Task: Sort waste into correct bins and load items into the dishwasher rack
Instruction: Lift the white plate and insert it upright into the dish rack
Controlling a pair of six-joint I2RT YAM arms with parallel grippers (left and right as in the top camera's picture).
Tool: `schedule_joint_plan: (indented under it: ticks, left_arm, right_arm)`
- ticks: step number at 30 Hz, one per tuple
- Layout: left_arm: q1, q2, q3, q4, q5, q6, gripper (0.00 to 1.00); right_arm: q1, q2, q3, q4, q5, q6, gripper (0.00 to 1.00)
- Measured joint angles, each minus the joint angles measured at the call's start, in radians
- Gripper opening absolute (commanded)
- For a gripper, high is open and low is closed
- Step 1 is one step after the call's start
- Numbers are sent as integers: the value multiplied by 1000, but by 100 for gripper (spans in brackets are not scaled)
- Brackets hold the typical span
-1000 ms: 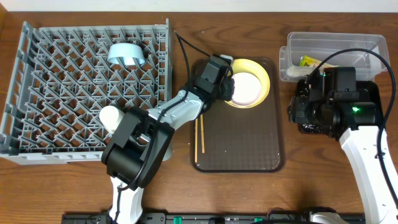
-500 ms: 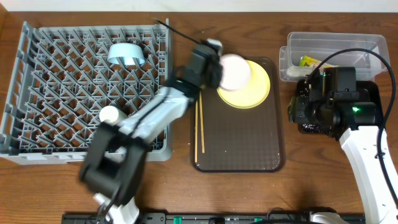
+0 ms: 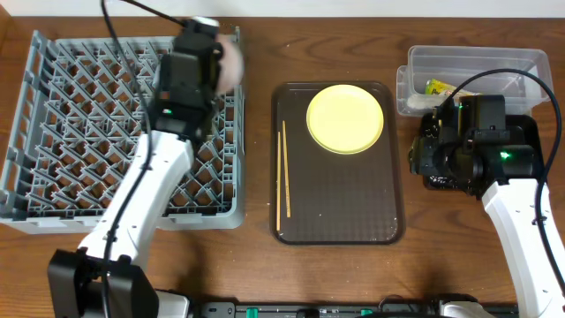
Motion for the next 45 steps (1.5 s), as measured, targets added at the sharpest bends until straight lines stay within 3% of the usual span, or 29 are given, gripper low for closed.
schedule_joint_plan:
  ticks: [12, 21, 39, 45]
  left_arm:
    - [213, 0, 0, -51, -276, 187, 6]
    - [217, 9, -10, -172, -294, 216, 6]
    - [185, 63, -41, -182, -248, 216, 6]
    - [182, 97, -42, -129, -298, 249, 6]
  right_arm:
    - [0, 0, 0, 3, 0, 0, 59]
    - [0, 0, 0, 8, 0, 0, 58]
    - [0, 0, 0, 8, 0, 0, 58]
    - [0, 0, 0, 7, 0, 0, 58]
